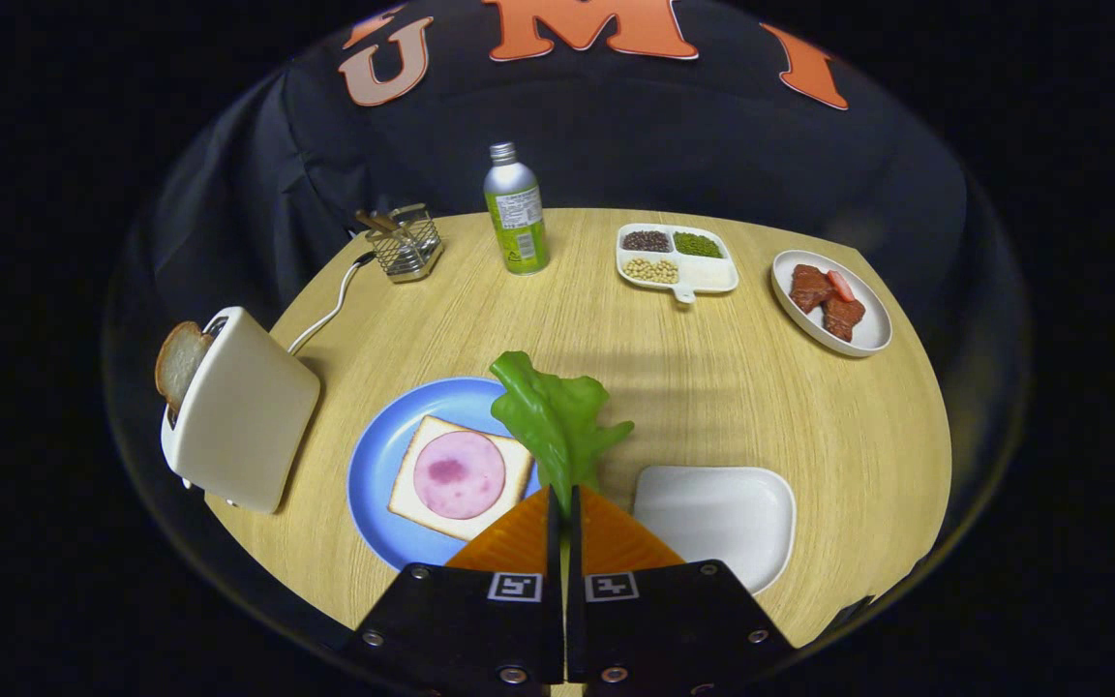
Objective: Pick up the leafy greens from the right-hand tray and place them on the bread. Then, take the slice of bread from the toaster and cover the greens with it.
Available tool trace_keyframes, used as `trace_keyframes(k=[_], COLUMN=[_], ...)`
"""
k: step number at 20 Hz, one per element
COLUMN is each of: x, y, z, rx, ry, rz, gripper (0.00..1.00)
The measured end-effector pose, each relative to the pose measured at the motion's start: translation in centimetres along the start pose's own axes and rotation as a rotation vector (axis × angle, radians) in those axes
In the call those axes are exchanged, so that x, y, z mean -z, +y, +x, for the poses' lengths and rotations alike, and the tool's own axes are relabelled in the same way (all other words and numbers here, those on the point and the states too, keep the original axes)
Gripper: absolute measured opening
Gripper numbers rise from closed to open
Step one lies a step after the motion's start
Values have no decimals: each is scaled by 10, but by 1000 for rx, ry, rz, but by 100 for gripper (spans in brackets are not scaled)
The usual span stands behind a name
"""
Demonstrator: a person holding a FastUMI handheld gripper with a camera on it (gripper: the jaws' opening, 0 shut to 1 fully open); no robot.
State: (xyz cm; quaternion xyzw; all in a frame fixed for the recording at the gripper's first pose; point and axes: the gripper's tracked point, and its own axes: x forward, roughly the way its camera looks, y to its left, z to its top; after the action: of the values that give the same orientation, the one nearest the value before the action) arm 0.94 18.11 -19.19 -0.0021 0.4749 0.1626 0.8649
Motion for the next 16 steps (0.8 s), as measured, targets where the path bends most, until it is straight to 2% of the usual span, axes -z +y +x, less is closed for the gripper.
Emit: trace_keyframes(k=[12,16], x=[9,15], y=[58,68], z=[32,41], rx=[-57,-72], ry=[58,90], rz=[-49,-8], gripper=[2,2])
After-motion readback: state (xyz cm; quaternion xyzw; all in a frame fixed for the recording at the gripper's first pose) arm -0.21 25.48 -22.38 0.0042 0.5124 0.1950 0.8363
